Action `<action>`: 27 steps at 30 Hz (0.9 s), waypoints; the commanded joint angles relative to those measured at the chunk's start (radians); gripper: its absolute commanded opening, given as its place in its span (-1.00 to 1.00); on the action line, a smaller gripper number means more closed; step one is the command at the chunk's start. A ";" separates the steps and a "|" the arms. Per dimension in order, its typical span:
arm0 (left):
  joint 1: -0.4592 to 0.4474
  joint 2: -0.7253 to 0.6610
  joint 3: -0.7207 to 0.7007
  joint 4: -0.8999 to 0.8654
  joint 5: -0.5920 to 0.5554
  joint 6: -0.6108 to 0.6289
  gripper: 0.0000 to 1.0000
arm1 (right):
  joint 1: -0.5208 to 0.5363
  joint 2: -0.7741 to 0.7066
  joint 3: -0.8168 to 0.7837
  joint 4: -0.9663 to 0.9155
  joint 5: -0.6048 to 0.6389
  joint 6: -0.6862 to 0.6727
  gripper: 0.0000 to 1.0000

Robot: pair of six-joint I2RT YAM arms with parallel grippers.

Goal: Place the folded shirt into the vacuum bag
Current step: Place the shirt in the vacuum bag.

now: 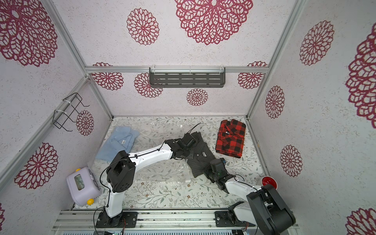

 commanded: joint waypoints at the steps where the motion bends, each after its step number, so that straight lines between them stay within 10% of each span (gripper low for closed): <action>1: -0.017 -0.044 -0.004 0.026 0.009 -0.004 -1.00 | 0.004 -0.074 0.064 -0.028 0.012 -0.015 -1.00; 27: -0.043 -0.150 -0.075 0.039 -0.106 0.006 -1.00 | -0.005 -0.091 0.411 -0.135 -0.097 -0.058 -1.00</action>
